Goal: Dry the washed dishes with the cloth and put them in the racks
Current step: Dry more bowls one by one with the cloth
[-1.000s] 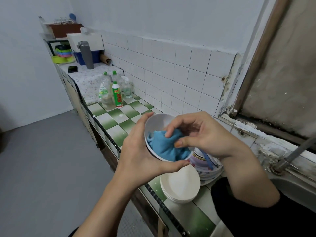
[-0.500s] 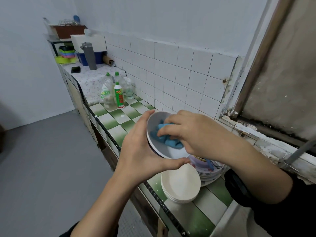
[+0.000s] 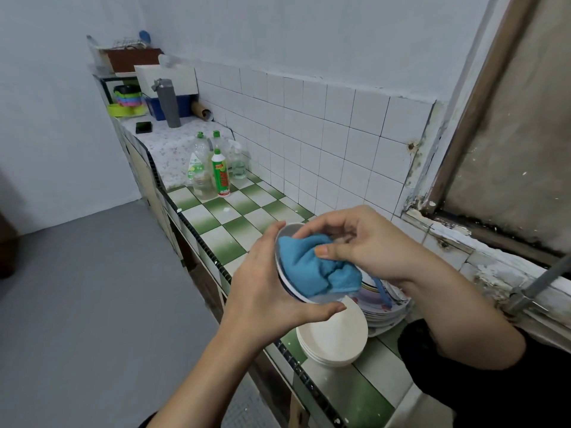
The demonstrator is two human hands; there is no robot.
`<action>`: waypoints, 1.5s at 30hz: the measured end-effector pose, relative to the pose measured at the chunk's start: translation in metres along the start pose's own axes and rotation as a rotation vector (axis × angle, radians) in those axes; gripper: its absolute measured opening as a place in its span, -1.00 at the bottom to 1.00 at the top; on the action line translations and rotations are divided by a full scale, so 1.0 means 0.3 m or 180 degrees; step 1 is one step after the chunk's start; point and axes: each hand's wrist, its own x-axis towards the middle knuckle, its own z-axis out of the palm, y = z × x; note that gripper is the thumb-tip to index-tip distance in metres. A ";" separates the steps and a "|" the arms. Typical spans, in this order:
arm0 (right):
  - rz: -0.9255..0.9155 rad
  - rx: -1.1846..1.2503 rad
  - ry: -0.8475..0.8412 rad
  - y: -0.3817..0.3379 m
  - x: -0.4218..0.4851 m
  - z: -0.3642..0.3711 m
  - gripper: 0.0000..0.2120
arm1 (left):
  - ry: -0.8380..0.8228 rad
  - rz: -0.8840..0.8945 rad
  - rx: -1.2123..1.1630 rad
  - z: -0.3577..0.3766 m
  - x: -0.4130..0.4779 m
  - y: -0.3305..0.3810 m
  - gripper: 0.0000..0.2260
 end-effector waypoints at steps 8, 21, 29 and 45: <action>0.0049 -0.1941 0.0475 -0.003 -0.013 0.098 -0.69 | 0.0071 0.0296 0.0349 0.001 0.006 -0.006 0.03; 0.0424 0.1131 0.0648 0.049 0.005 0.063 -0.71 | 0.0243 0.0398 0.0114 -0.026 -0.024 -0.059 -0.03; 0.0127 0.0907 0.0749 0.043 0.024 0.186 -0.64 | 0.0299 0.0369 0.0149 -0.022 -0.014 -0.058 0.00; -0.0240 0.1005 0.0567 0.021 0.028 0.176 -0.64 | 0.0278 0.0241 -0.0096 -0.063 -0.008 -0.041 0.05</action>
